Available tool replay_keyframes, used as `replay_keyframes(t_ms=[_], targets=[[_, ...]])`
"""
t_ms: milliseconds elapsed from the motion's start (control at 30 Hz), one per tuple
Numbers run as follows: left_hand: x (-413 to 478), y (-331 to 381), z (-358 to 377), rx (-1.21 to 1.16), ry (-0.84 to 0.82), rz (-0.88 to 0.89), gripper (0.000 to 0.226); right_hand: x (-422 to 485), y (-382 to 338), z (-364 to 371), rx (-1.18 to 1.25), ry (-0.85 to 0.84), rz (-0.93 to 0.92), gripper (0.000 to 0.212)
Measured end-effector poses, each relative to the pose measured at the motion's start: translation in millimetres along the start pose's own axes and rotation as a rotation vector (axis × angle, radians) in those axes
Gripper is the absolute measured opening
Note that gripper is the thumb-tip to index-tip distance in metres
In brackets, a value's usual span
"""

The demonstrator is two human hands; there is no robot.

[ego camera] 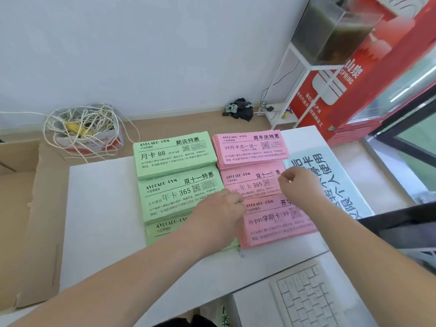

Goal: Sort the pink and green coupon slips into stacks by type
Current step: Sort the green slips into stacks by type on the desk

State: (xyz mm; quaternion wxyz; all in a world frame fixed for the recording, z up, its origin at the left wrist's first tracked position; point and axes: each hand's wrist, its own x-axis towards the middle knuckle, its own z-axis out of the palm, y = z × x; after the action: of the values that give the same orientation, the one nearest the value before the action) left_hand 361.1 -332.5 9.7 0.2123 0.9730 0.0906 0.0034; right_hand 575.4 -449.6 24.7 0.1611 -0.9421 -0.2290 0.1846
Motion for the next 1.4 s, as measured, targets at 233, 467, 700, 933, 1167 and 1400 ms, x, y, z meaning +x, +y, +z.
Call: replay_keyframes(t_ms=[233,467,700,933,1167,1400], targets=[[60.0,-2.4,0.8,0.176,-0.291,-0.144,0.061,56.9,17.1,4.0,-0.076,-0.158,0.095,0.048],[79.8,-12.5,6.3,0.276,-0.490,-0.127,0.083,82.8,30.4,14.5,-0.008,-0.116,0.198,0.048],[73.3,-17.9,7.0,0.276,-0.474,-0.054,0.101,95.6,27.4,19.8,-0.052,-0.176,0.268,0.031],[73.7,-18.1,6.0,0.273,-0.476,-0.039,0.098,103.3,22.0,16.0,-0.044,-0.199,0.280,0.029],[72.9,-23.0,7.8,0.232,-0.467,-0.047,0.096,101.5,20.6,16.9,0.121,-0.228,0.319,0.026],[67.6,-23.0,10.5,0.210,-0.464,-0.077,0.098,101.5,17.5,6.4,0.283,-0.159,0.359,0.011]])
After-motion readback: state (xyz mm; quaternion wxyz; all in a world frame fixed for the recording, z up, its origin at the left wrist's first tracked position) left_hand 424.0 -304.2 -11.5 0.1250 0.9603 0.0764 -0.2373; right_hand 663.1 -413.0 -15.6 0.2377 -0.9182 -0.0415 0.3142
